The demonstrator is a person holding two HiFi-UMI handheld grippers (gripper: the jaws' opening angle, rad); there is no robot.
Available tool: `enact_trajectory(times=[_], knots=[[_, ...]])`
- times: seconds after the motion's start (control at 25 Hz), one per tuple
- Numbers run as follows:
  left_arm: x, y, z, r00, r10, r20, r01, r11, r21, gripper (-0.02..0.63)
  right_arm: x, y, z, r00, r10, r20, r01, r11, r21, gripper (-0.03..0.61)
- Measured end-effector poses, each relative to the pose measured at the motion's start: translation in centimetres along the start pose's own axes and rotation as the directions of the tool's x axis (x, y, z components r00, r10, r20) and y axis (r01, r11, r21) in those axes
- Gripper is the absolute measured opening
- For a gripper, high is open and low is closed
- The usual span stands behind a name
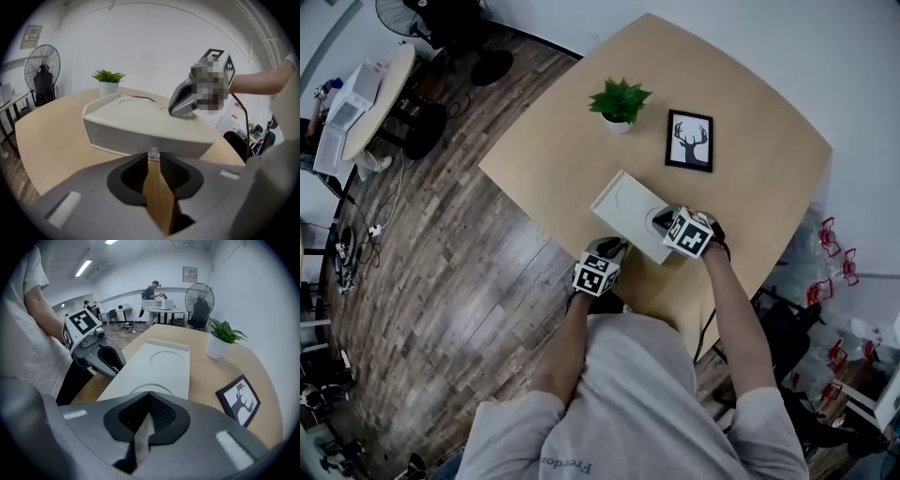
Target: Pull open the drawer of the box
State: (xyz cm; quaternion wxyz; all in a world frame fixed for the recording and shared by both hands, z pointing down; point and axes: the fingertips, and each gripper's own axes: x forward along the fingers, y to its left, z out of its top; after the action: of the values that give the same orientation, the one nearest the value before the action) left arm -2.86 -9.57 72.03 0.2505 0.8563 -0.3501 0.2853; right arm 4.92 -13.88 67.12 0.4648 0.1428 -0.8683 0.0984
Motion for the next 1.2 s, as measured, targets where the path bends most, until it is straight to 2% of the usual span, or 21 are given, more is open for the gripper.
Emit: enact_trajectory(times=[0.44, 1.2], knots=[[0.25, -0.02, 0.17, 1.0, 0.019, 0.006, -0.019, 1.0, -0.01, 0.137, 0.01, 0.0, -0.07, 1.0, -0.001, -0.01, 0.001, 1.0, 0.011, 0.002], [0.68, -0.07, 0.42, 1.0, 0.025, -0.005, -0.025, 0.999, 0.021, 0.129, 0.04, -0.03, -0.12, 1.0, -0.009, -0.011, 0.009, 1.0, 0.014, 0.002]])
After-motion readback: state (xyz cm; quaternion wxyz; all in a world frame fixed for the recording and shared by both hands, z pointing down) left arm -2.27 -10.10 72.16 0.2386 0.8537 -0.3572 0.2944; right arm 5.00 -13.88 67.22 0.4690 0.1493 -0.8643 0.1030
